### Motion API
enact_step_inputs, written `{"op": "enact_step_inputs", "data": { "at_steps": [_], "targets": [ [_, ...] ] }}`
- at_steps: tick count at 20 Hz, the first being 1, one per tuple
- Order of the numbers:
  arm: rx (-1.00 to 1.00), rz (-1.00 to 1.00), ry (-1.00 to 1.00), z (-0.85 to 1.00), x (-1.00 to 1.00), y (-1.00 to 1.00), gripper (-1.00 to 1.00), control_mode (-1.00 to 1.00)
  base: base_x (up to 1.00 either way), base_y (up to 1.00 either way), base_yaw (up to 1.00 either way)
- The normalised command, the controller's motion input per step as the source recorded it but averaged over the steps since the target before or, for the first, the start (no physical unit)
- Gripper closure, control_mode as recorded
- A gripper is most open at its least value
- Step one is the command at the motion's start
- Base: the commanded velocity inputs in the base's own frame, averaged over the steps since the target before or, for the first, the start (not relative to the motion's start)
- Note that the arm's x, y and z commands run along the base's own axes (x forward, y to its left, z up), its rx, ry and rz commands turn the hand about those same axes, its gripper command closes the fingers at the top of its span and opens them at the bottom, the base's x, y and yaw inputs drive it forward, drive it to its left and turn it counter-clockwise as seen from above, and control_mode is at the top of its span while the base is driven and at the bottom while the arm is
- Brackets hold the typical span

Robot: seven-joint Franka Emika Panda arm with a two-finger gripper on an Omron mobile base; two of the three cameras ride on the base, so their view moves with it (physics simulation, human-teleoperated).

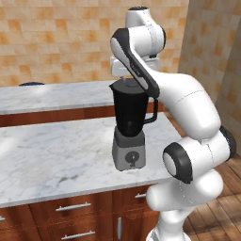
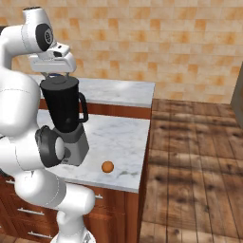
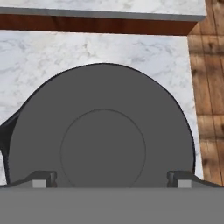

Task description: Open the blender lid, put the tangerine in the blender, close the lid, and start the blender.

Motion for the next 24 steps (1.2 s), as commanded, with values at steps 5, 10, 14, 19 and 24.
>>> {"op": "enact_step_inputs", "data": {
  "at_steps": [5, 10, 14, 19, 24],
  "targets": [
    [0.01, 0.07, 0.0, 0.0, -0.01, 0.0, -1.0, -1.0, 0.0, 0.0, 0.0],
    [0.0, 0.07, 0.0, 0.0, -0.04, 0.0, -1.0, -1.0, 0.0, 0.0, 0.0],
    [0.0, 0.07, -0.04, 0.0, -0.37, -0.01, -1.0, -1.0, 0.0, 0.0, 0.0],
    [0.01, 0.05, -0.06, 0.0, -0.5, -0.01, -1.0, -1.0, 0.0, 0.0, 0.0],
    [0.0, 0.02, 0.0, -0.01, 0.16, 0.0, -1.0, -1.0, 0.0, 0.0, 0.0]
  ]
}}
